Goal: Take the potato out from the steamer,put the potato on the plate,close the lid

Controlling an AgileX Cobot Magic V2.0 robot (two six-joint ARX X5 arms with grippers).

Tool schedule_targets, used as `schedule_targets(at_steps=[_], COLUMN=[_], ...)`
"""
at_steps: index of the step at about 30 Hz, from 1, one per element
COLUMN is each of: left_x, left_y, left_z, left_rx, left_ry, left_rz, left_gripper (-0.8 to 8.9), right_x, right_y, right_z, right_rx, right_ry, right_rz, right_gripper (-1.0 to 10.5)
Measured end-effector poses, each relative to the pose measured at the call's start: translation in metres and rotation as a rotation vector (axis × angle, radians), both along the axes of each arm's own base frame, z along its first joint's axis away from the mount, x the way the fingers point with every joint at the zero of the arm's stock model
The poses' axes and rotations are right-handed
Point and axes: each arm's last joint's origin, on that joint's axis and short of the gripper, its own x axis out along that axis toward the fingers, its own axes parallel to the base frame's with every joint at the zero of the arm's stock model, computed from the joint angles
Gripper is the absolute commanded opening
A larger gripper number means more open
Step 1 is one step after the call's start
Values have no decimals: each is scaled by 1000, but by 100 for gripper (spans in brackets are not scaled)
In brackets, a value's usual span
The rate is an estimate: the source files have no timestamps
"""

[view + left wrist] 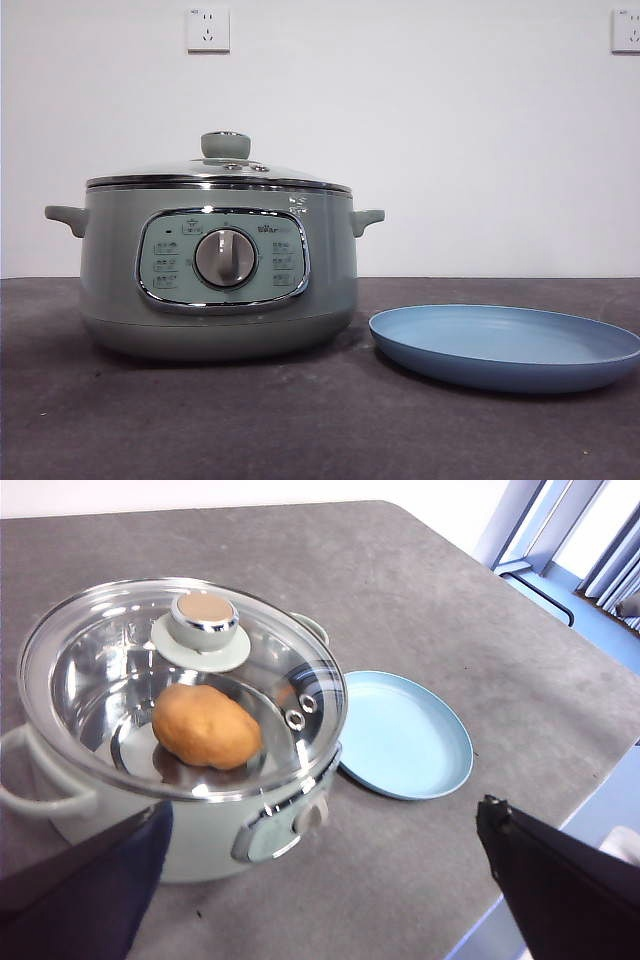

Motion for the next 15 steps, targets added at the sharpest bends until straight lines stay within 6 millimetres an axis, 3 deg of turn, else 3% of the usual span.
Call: schedule_targets(at_steps=[6,15], left_x=[40,111], left_y=[-9,-42], left_z=[13,18], left_rx=[33,122], left_ry=[1,-3], left_rz=[-7,-27], left_gripper=[649,648], right_x=[0,0], right_y=[0,0], right_z=[0,0], right_rx=[0,0], right_ry=[0,0], right_rz=[0,0], right_gripper=[661,661])
